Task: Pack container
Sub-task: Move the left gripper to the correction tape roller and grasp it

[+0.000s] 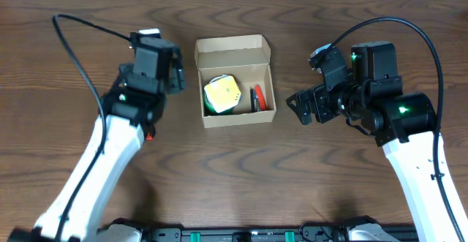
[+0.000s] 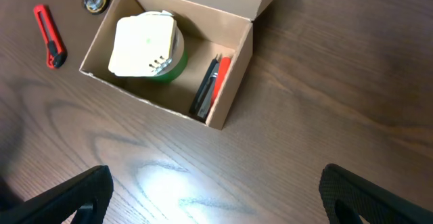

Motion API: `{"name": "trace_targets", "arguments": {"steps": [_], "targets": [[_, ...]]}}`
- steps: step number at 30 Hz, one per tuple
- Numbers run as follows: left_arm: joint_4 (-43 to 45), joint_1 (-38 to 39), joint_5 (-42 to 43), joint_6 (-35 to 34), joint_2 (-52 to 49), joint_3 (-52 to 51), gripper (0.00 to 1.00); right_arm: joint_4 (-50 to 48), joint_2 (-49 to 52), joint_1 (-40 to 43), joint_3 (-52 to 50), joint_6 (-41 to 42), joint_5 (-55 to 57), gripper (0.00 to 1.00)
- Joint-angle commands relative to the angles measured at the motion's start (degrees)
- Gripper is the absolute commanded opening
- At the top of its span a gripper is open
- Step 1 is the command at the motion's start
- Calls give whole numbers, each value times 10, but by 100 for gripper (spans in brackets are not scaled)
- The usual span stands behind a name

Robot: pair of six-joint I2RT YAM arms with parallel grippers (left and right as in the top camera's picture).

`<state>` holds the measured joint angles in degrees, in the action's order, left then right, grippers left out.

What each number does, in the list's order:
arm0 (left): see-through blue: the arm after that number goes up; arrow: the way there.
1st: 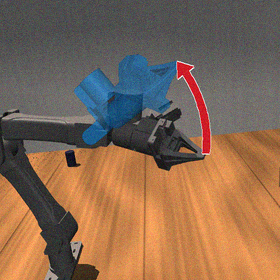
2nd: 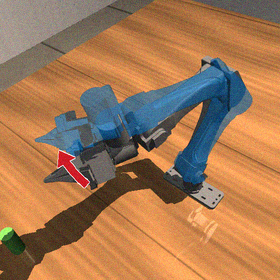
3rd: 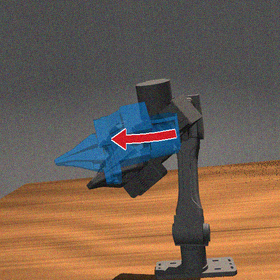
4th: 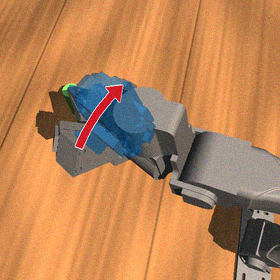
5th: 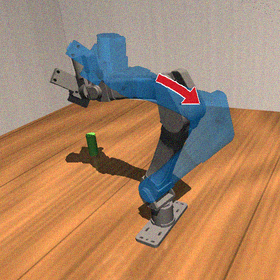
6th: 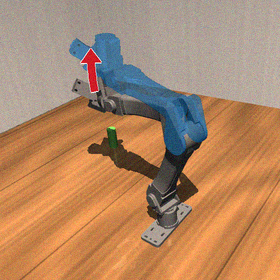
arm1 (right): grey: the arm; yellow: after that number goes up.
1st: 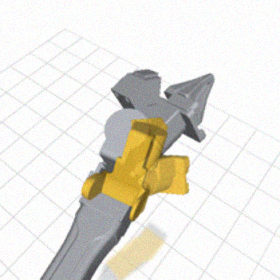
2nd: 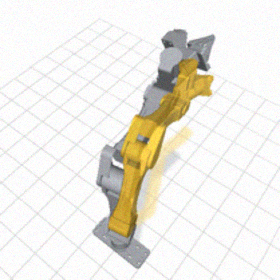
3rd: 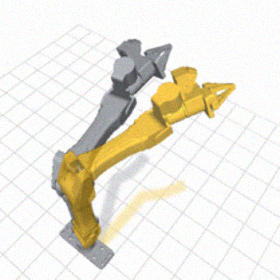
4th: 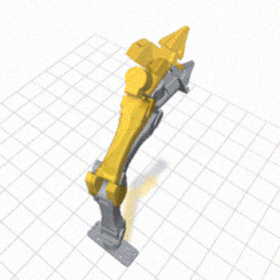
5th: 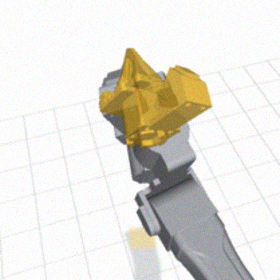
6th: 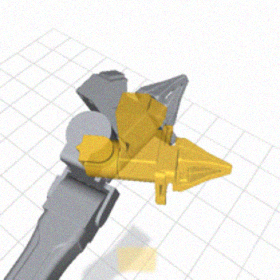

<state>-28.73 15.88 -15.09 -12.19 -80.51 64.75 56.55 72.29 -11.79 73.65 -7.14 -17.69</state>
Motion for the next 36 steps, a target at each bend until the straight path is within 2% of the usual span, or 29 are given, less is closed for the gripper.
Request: {"name": "trace_targets", "arguments": {"steps": [1,3,12,19,30,36], "targets": [[2,-26,31,51,-51,6,87,0,-7,3,2,-7,-7,99],[7,-33,33,65,-76,6,93,0,-7,3,2,-7,-7,99],[21,-56,54,82,-170,6,94,0,-7,3,2,-7,-7,99],[48,-99,142,86,-213,6,93,0,-7,3,2,-7,-7,99],[82,-101,145,90,-271,6,93,0,-7,3,2,-7,-7,99],[94,-102,140,90,-292,6,88,0,-7,3,2,-7,-7,99]]}}
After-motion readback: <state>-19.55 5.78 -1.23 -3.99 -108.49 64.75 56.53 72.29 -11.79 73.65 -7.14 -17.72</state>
